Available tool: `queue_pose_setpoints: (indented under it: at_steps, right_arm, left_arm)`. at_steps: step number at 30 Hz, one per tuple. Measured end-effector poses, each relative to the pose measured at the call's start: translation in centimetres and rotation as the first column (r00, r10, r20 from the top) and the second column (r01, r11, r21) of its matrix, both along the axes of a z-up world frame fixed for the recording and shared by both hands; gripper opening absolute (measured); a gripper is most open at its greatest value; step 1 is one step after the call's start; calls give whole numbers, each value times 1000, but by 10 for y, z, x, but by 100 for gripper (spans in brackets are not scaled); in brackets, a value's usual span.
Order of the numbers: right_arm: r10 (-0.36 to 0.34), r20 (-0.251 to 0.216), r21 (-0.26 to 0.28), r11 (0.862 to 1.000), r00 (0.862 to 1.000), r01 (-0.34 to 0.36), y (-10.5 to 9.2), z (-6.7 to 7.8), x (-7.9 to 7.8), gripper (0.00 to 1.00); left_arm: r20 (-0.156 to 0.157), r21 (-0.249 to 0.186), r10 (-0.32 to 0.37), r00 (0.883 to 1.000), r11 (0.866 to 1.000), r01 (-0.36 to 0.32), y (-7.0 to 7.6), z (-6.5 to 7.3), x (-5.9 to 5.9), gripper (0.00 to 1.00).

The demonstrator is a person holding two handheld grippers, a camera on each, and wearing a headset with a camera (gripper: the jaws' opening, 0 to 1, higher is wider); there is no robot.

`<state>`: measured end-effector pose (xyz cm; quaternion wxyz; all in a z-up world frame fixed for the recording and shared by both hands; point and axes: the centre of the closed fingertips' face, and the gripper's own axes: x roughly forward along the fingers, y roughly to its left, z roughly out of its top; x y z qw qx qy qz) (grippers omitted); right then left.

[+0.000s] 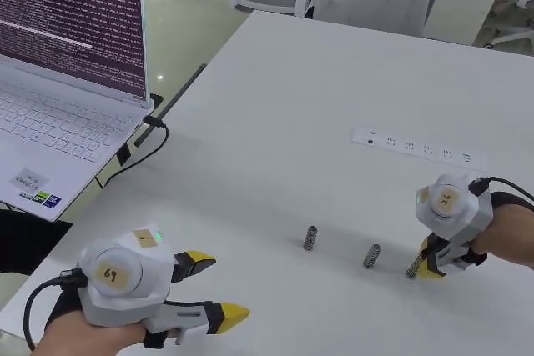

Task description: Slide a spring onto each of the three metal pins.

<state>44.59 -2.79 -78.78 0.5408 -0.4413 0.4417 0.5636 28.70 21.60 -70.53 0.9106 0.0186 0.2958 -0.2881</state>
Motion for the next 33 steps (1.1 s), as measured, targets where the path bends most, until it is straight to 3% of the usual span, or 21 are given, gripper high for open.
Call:
queue_pose_setpoints:
  at_steps: [13, 26, 33]
  right_arm:
    - [-63, 24, 41, 997, 998, 62, -5, 18, 3, 16]
    - [-142, 25, 84, 987, 990, 139, -24, 24, -13, 21]
    - [-243, -33, 157, 957, 970, 245, -29, 25, -29, 23]
  left_arm:
    - [12, -2, 0, 1000, 1000, 0, 0, 4, 2, 48]
    - [25, -7, -5, 1000, 1000, 5, -2, 11, 7, 48]
    - [26, -12, -11, 1000, 1000, 12, -5, 11, 8, 48]
